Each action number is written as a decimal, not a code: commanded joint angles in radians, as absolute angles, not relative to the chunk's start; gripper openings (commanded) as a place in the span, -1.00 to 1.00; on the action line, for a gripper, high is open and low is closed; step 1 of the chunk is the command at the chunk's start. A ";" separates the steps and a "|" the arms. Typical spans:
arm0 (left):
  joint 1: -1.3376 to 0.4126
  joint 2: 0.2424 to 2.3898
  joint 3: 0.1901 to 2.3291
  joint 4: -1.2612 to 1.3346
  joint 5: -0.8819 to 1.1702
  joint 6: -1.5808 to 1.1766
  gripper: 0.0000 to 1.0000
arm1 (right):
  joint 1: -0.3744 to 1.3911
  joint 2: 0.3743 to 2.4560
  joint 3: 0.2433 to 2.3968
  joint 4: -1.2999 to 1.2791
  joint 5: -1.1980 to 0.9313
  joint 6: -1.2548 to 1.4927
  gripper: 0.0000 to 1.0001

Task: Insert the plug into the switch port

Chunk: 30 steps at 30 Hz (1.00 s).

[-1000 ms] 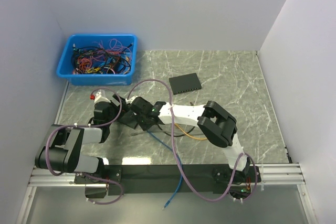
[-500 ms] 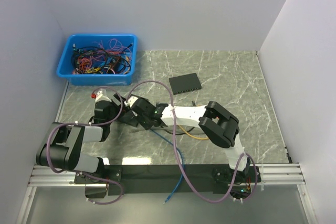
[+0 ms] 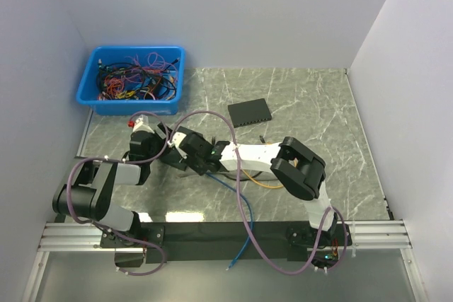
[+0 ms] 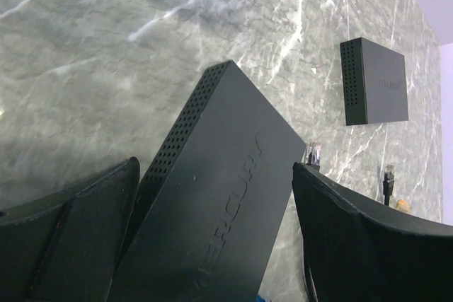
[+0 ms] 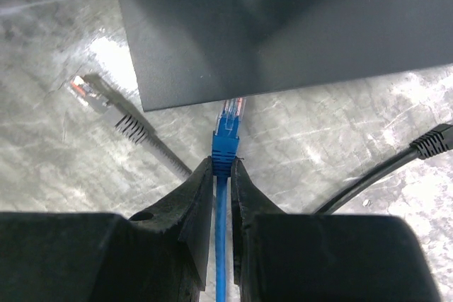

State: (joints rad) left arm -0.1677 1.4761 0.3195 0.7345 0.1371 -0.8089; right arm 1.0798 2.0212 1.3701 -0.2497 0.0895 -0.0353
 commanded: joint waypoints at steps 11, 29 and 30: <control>-0.192 1.560 0.380 0.726 0.293 -0.788 0.89 | 1.088 1.974 1.381 -0.130 0.066 -0.087 -1.00; -0.219 1.591 0.342 0.776 0.341 -0.808 0.86 | 1.065 1.997 1.436 -0.118 0.043 -0.110 -1.00; -0.221 1.588 0.341 0.775 0.336 -0.805 0.86 | 1.065 2.000 1.442 -0.115 0.034 -0.117 -1.00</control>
